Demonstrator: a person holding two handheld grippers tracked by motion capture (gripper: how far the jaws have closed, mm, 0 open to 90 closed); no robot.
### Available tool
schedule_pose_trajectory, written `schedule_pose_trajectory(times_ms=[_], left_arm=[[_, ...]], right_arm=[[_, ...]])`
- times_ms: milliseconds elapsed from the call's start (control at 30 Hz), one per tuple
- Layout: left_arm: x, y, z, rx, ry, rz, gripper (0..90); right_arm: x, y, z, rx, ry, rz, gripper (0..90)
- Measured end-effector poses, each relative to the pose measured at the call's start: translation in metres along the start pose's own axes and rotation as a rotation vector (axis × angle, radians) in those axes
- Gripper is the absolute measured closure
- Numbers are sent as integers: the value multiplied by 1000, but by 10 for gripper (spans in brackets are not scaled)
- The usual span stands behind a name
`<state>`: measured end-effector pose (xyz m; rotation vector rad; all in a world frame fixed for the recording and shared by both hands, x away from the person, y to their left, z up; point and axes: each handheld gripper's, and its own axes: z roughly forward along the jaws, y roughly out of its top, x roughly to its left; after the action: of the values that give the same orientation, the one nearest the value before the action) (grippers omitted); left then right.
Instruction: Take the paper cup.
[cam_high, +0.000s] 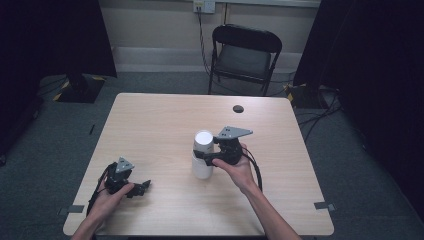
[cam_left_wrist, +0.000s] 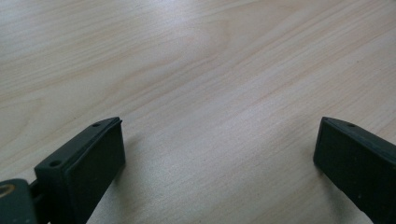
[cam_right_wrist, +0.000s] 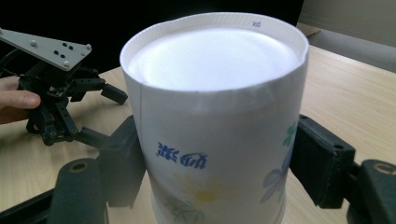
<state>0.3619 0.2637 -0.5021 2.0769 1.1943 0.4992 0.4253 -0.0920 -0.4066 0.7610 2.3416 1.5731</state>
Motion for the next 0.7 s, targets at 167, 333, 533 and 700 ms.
schedule_pose_trajectory(times_ms=[167, 333, 533, 700], left_arm=[[0, 0, 0, 0, 0, 0, 16], [0, 0, 0, 0, 0, 0, 17], [0, 0, 0, 0, 0, 0, 16], [0, 0, 0, 0, 1, 0, 17]], right_arm=[[0, 2, -1, -8, -2, 3, 271], [1, 6, -3, -26, -4, -3, 272], [1, 10, -5, -35, -4, -7, 276], [1, 14, -7, -44, -6, -2, 276]])
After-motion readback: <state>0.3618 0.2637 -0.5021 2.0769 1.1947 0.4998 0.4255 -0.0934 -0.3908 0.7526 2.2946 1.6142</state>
